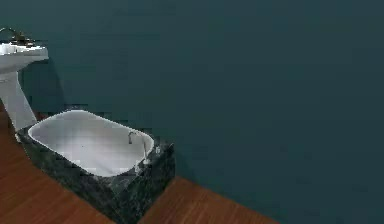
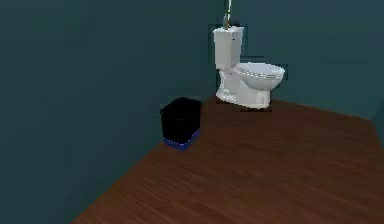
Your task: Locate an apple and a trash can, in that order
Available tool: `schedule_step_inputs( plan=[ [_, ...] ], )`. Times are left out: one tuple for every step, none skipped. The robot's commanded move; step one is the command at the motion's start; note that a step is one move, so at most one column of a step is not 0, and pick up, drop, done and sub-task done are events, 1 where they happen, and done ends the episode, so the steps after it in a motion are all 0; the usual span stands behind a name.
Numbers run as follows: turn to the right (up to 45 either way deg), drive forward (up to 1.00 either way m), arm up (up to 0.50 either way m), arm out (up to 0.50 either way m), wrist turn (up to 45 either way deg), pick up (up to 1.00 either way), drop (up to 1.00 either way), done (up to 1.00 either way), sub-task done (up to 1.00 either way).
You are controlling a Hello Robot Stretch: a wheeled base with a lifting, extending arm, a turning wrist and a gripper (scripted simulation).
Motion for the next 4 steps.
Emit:
schedule_step_inputs(
  plan=[
    [-45.0,0.0,0.0,0.0,0.0,0.0,0.0,0.0,0.0],
    [-21.0,0.0,0.0,0.0,0.0,0.0,0.0,0.0,0.0],
    [0.0,1.0,0.0,0.0,0.0,0.0,0.0,0.0,0.0],
    [0.0,1.0,0.0,0.0,0.0,0.0,0.0,0.0,0.0]
  ],
)
